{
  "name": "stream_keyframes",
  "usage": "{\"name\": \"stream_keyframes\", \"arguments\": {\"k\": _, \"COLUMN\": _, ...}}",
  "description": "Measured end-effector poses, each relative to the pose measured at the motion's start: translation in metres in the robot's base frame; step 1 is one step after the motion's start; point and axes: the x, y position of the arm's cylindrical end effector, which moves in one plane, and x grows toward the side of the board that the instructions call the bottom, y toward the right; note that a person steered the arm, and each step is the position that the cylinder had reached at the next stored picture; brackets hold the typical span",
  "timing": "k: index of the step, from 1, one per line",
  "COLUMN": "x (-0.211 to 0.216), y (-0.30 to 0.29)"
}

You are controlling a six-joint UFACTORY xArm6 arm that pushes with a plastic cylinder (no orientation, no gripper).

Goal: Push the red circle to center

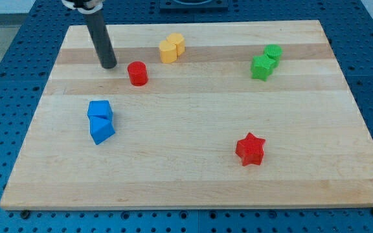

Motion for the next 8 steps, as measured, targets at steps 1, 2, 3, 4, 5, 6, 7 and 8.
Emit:
{"name": "stream_keyframes", "arguments": {"k": 1, "x": 0.001, "y": 0.04}}
{"name": "stream_keyframes", "arguments": {"k": 2, "x": 0.015, "y": 0.051}}
{"name": "stream_keyframes", "arguments": {"k": 3, "x": 0.017, "y": 0.05}}
{"name": "stream_keyframes", "arguments": {"k": 4, "x": 0.023, "y": 0.046}}
{"name": "stream_keyframes", "arguments": {"k": 5, "x": 0.036, "y": 0.042}}
{"name": "stream_keyframes", "arguments": {"k": 6, "x": 0.047, "y": 0.032}}
{"name": "stream_keyframes", "arguments": {"k": 7, "x": 0.058, "y": 0.032}}
{"name": "stream_keyframes", "arguments": {"k": 8, "x": 0.065, "y": 0.032}}
